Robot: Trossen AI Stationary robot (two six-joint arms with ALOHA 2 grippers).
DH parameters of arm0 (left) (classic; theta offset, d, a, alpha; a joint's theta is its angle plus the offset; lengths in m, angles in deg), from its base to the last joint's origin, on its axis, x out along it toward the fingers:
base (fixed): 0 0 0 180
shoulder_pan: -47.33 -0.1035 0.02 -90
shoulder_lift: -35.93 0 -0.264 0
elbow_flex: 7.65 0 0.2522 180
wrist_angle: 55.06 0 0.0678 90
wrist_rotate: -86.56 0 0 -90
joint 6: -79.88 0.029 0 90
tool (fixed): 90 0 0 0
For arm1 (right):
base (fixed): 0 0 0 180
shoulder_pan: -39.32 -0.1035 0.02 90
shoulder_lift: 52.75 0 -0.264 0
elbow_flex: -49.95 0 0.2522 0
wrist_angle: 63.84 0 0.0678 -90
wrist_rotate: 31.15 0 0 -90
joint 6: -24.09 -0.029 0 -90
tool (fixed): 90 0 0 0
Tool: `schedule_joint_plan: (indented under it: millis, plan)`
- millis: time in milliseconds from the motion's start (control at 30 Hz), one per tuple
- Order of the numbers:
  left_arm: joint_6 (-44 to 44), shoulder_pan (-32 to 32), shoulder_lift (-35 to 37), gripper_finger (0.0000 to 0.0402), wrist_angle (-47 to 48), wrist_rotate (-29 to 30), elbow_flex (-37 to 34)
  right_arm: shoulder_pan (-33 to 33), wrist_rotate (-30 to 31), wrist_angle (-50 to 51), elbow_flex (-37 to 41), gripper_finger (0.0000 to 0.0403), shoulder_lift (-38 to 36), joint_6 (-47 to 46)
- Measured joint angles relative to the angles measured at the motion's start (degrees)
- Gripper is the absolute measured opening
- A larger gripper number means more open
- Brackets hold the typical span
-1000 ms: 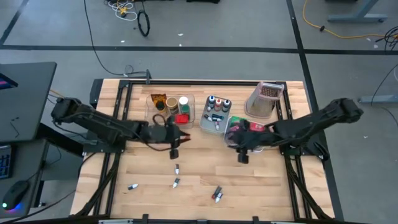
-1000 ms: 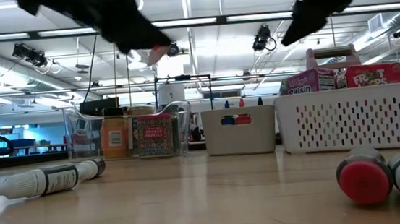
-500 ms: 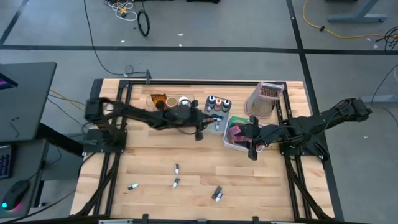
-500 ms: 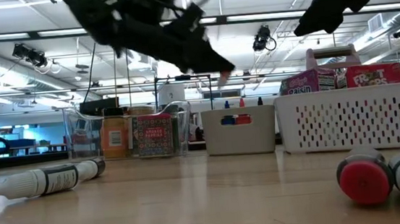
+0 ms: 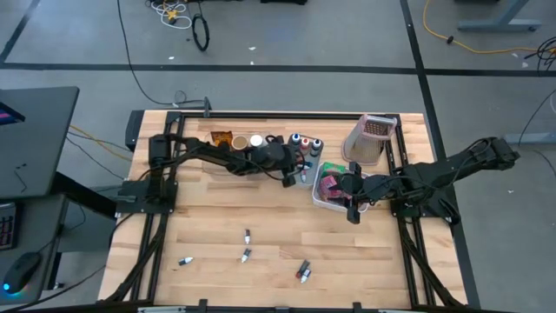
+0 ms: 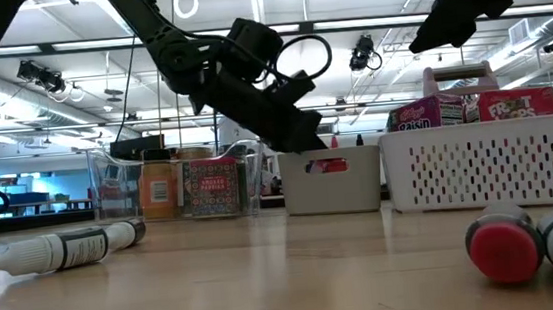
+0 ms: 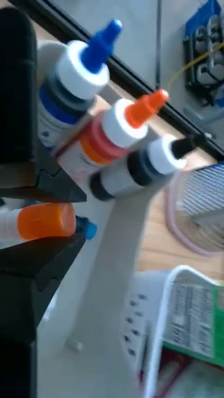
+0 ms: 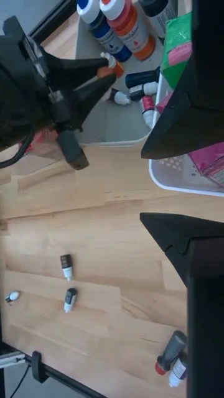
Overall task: Pick & Place Kitchen Items
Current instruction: Put the small yellow food coloring into the gray bin, then put the small orange transparent food coloring into the gray bin
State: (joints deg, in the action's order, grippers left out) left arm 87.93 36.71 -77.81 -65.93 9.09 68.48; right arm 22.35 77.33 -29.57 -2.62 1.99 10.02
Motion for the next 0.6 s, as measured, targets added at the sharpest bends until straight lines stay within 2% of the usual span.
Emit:
schedule_joint_plan:
  millis: [100, 300, 600]
  plan:
    - [0.8, 0.0, 0.0, 0.0093, 0.3, 2.1, 0.0, 0.0, 0.0, 0.0, 0.0, 0.016, 0.0, 0.0]
    - [0.5, 0.0, 0.0, 0.01, 1.6, 1.6, 0.0, 0.0, 0.0, -0.1, 0.0, 0.016, 0.0, 0.0]
    - [0.2, 0.1, 0.1, 0.0162, 1.8, 1.3, 0.0, 0.0, 0.0, -0.8, 0.0, 0.016, 0.0, 0.0]
